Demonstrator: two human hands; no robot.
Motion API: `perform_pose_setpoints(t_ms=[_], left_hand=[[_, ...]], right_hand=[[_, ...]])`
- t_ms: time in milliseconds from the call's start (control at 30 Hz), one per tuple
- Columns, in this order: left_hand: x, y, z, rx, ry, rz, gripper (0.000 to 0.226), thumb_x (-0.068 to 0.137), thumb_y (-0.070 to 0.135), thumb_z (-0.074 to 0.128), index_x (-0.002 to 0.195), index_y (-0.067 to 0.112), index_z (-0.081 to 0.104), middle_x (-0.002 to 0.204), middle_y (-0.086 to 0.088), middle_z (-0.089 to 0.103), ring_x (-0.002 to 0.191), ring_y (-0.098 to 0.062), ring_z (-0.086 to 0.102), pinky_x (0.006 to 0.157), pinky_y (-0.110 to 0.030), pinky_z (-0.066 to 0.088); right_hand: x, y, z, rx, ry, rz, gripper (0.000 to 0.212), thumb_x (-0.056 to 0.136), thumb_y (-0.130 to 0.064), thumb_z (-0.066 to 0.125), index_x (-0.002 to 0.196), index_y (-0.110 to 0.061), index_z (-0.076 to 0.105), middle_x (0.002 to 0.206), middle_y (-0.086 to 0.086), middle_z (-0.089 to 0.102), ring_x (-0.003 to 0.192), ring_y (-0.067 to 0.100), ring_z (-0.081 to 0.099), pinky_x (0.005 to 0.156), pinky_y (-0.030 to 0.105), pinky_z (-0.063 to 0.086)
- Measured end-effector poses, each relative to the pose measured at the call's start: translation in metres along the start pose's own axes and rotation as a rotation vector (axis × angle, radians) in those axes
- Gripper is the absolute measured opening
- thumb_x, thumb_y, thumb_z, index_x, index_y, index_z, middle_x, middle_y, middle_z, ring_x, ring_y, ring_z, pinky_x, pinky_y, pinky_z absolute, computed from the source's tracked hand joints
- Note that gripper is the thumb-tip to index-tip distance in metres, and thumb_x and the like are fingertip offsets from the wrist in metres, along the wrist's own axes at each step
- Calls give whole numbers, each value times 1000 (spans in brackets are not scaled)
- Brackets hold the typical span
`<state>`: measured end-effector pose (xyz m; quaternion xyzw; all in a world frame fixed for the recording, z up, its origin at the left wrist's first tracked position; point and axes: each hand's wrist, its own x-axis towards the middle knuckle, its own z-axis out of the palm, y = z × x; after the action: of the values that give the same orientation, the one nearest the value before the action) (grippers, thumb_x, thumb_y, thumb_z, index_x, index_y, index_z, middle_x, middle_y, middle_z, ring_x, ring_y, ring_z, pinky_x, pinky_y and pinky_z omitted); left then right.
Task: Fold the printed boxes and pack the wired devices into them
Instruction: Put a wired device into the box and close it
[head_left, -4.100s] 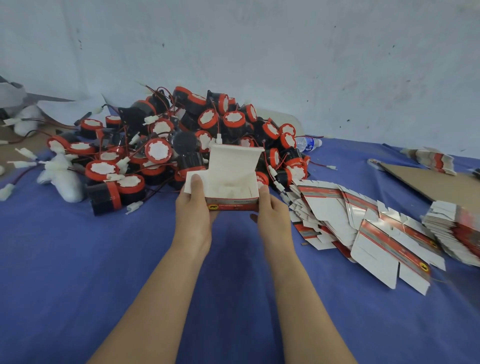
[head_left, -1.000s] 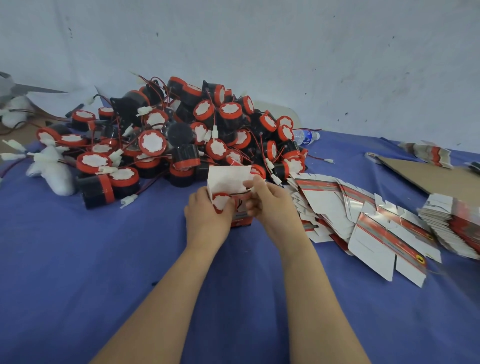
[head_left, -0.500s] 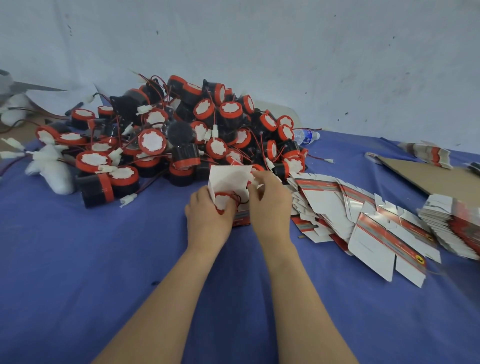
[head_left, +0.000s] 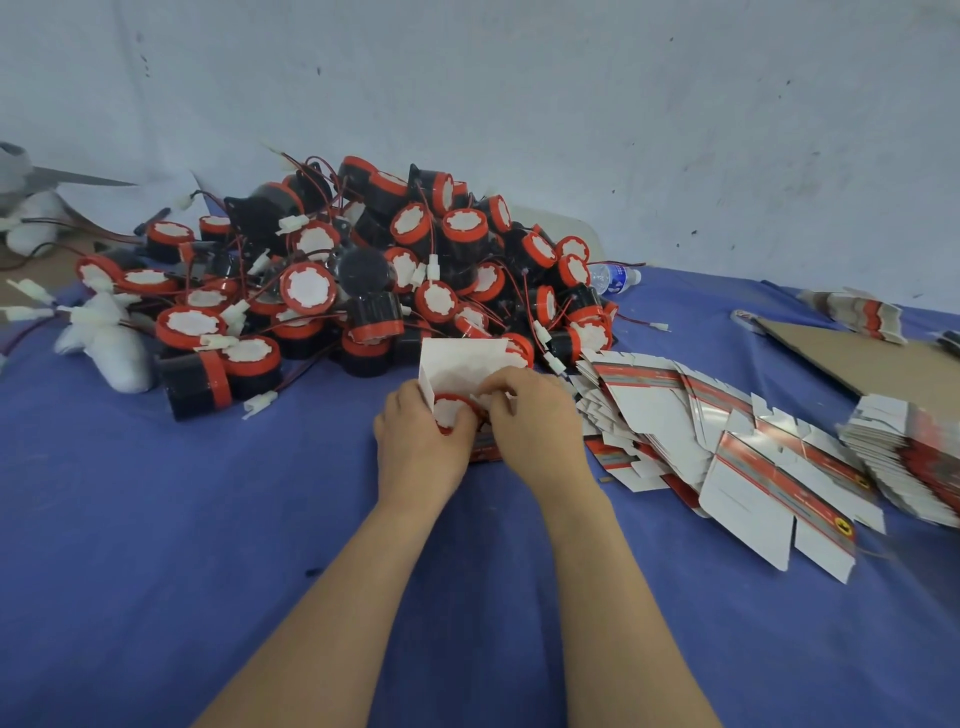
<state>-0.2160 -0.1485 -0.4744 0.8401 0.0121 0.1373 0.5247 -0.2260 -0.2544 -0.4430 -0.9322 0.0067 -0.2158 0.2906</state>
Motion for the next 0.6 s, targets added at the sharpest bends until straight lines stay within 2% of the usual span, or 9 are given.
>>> perform_pose_setpoints(t_ms=[67, 133, 233, 333, 467, 600], left_hand=[[0, 0, 0, 0, -1, -2, 41, 88, 29, 61, 123, 10, 48, 120, -7, 50, 115, -25, 43, 83, -30, 36], [0, 0, 0, -2, -5, -4, 42, 88, 31, 61, 123, 10, 48, 120, -6, 50, 116, -25, 42, 83, -30, 37], [-1, 0, 0, -5, -4, -4, 40, 88, 28, 61, 121, 10, 48, 118, -6, 50, 114, -24, 42, 83, -29, 36], [-1, 1, 1, 28, 4, 8, 39, 89, 28, 60, 121, 9, 49, 119, -8, 49, 113, -25, 42, 82, -28, 33], [-3, 3, 0, 160, 35, 16, 45, 91, 33, 57, 128, 9, 47, 132, -11, 43, 116, -30, 40, 89, -35, 34], [-3, 4, -2, 183, 44, 5, 48, 90, 36, 57, 131, 12, 47, 135, -9, 39, 119, -30, 39, 96, -40, 35]], right_hand=[[-1, 2, -7, 50, -50, 33, 15, 93, -28, 57, 101, -22, 68, 98, -8, 68, 105, 16, 56, 97, 40, 42], [-2, 2, -11, 53, -101, 56, 14, 91, -34, 61, 98, -25, 69, 95, -11, 68, 105, 15, 56, 99, 42, 41], [-1, 0, -6, -61, -43, 92, 10, 92, -30, 59, 97, -26, 67, 96, -10, 67, 105, 15, 55, 98, 38, 36], [-1, -7, 1, -176, 23, 103, 11, 94, -23, 55, 101, -24, 63, 100, -3, 65, 105, 19, 48, 89, 32, 23], [0, -16, 2, -325, -74, 68, 21, 95, -22, 46, 101, -22, 66, 100, 1, 63, 107, 22, 45, 92, 38, 20], [-2, -11, -5, -251, -166, 78, 31, 97, -22, 39, 103, -26, 69, 98, -2, 65, 111, 20, 44, 102, 43, 18]])
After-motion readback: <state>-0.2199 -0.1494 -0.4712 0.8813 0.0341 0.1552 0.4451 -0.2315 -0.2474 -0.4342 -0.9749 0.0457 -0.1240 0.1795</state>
